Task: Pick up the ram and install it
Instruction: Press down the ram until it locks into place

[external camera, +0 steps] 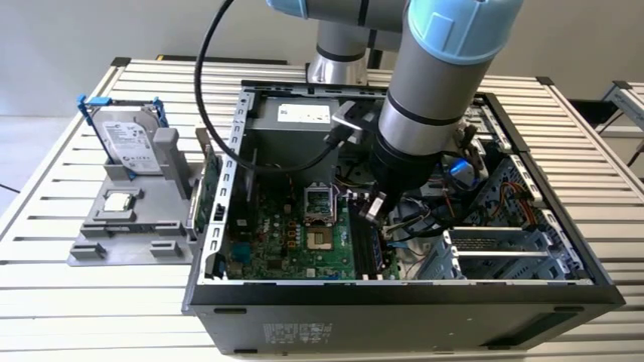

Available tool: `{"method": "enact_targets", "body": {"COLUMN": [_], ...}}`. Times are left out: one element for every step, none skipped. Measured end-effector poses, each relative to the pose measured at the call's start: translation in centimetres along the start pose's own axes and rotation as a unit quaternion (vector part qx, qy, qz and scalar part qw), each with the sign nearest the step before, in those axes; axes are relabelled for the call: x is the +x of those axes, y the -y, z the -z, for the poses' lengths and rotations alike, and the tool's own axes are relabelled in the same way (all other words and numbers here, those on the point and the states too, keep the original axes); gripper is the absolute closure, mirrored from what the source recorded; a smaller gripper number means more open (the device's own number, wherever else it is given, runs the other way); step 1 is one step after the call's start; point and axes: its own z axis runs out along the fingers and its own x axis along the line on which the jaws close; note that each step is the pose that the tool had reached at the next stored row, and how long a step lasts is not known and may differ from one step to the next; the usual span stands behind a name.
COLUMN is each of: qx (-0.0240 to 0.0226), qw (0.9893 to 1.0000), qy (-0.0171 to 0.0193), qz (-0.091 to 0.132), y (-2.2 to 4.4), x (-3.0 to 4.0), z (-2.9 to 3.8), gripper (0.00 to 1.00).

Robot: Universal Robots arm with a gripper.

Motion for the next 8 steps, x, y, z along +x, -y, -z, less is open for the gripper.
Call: {"method": "enact_targets", "body": {"qx": [-0.0001,-0.0002,-0.0003,-0.0004,-0.0005,-0.0006,-0.0007,-0.0008], "qw": [1.0,0.9998,0.9996,0.9993,0.9989,0.9985,0.998,0.9974], "qy": [-0.0002,-0.0004,-0.0007,-0.0009,-0.0011,-0.0013,-0.0015,-0.0017], "qz": [0.009,0.018,0.028,0.037,0.046,0.054,0.063,0.072], "y": [0.0,0.0,0.0,0.0,0.0,0.0,0.0,0.0], "x": [0.0,0.0,0.0,0.0,0.0,-0.01,-0.01,-0.01], "z": [0.0,0.0,0.0,0.0,0.0,0.0,0.0,0.0], "gripper": [1.0,1.0,1.0,1.0,1.0,1.0,1.0,1.0]}}
